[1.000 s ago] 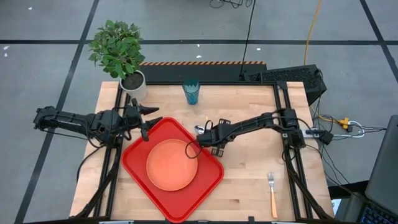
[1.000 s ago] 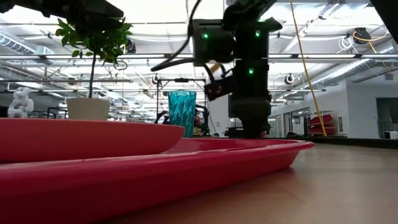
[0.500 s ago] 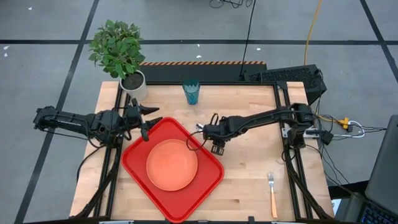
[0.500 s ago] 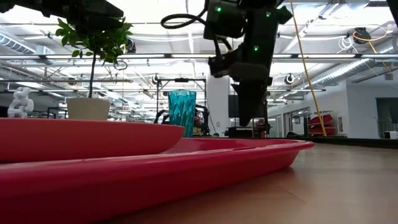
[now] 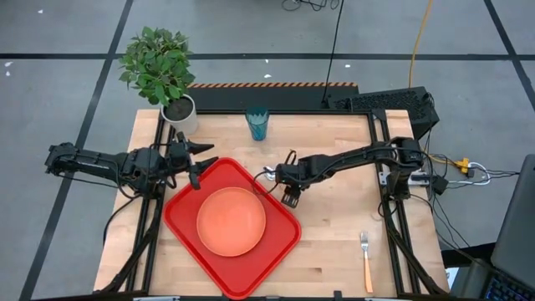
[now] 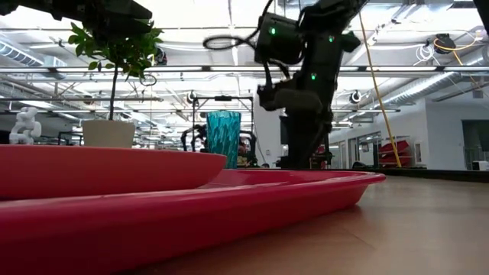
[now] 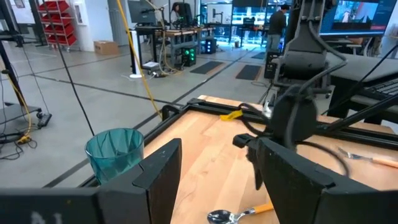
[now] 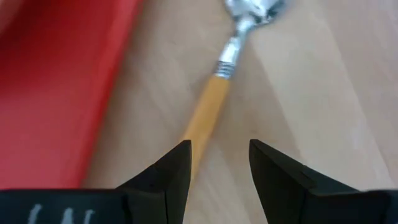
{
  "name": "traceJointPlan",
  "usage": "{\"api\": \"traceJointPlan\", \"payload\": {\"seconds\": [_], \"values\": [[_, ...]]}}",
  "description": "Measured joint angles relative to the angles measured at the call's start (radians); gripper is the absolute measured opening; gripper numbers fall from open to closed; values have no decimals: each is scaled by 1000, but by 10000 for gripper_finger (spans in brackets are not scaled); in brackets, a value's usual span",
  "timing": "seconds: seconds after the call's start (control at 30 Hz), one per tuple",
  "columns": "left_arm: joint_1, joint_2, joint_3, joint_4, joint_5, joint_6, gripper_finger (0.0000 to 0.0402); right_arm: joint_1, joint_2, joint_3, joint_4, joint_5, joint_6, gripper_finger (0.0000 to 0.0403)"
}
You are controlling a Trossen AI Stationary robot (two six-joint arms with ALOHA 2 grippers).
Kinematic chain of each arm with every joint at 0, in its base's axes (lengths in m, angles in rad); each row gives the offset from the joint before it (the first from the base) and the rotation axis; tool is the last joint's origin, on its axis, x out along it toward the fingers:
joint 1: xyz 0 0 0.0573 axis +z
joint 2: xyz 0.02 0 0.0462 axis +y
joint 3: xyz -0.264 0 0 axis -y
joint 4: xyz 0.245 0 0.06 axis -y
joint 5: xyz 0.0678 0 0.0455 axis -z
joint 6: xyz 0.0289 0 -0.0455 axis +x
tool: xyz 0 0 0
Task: Pick and place plate/cup/fork/spoon on tray
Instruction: Move the yellow spoon to the bottom right of the table
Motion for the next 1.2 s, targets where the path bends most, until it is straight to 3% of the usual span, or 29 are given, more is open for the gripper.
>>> {"api": "traceJointPlan", "payload": {"seconds": [0.5, 0.9, 1.0, 1.13, 1.2], "values": [[0, 0, 0, -2, 0, 2, 214, 22, 0, -48, 139, -46, 17, 155], [0, 0, 0, -3, 0, 2, 214, 33, 89, -42, 149, 17, -24, 151], [0, 0, 0, -6, 0, 2, 214, 33, 90, -42, 140, 13, -61, 121], [0, 0, 0, -9, 0, 4, 214, 32, 91, -43, 129, 9, -111, 36], [0, 0, 0, -9, 0, 4, 214, 32, 92, -43, 115, 10, -133, 32]]}}
